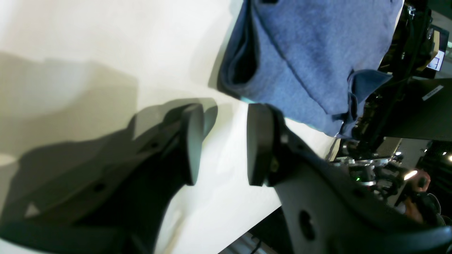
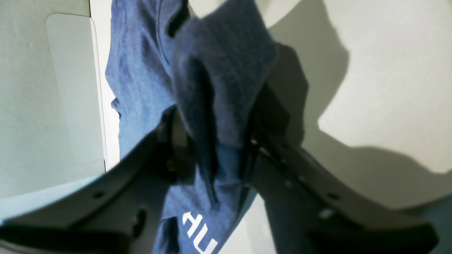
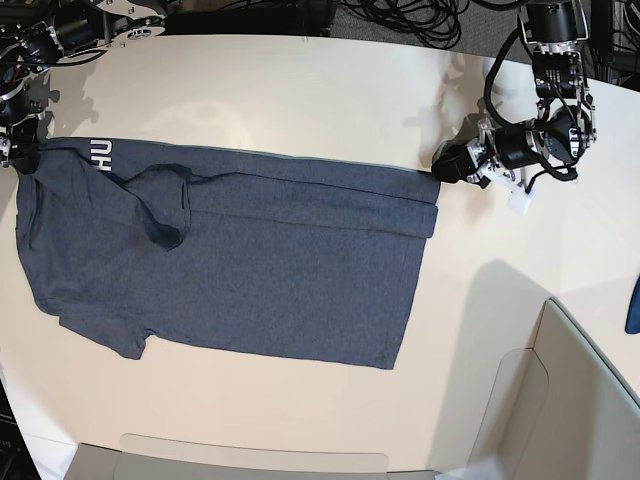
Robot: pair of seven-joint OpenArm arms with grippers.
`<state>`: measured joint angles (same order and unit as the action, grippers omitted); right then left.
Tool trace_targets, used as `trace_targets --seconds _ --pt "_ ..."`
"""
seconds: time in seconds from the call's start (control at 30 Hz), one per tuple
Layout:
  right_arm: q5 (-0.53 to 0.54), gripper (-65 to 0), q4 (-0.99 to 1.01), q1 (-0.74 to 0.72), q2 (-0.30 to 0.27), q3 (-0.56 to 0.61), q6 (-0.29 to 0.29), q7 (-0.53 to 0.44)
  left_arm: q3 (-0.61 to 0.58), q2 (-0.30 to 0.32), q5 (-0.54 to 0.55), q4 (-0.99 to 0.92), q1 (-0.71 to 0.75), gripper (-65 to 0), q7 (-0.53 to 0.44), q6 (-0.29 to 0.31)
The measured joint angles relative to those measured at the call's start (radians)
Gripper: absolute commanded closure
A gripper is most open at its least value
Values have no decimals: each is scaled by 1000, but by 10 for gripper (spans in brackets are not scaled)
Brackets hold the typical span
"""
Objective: Layout the t-shirt on the table in an organized manner, then fold the t-shirt properly
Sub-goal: 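Grasp the shirt corners with both grippers at the folded edge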
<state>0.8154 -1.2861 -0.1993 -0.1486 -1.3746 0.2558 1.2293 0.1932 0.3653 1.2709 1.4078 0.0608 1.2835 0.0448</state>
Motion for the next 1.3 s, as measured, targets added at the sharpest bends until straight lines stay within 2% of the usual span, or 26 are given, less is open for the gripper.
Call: trace_targets --seconds 0.1,0.27,0.4,0.6,0.77,0.9,1.0,1.13,1.3 --pt "1 0 0 0 0 0 0 0 34 -2 39 -3 1 -248 -1 0" --pt "-6 0 0 3 0 14 -2 0 37 -5 84 -5 -3 -249 -2 -4" --pt "-6 0 0 5 0 22 -2 0 32 -43 77 -8 -14 -249 -1 -6" --pt "-5 0 0 5 0 22 -2 0 29 -54 83 -55 -72 -250 -8 -12" --pt "-5 0 0 5 0 22 -2 0 27 -54 69 -72 -81 -274 -4 -162" --pt "-5 0 0 5 0 22 -2 1 -15 -46 69 -72 -98 -280 -5 -217" --pt "-3 0 0 5 0 22 -2 0 -46 -37 79 -72 -98 -287 -2 -229" --pt "-2 0 0 5 0 22 -2 0 -89 -30 96 -68 -100 -341 -4 -235" --pt "-2 0 0 5 0 22 -2 1 -90 -22 114 -62 -97 -393 -5 -349"
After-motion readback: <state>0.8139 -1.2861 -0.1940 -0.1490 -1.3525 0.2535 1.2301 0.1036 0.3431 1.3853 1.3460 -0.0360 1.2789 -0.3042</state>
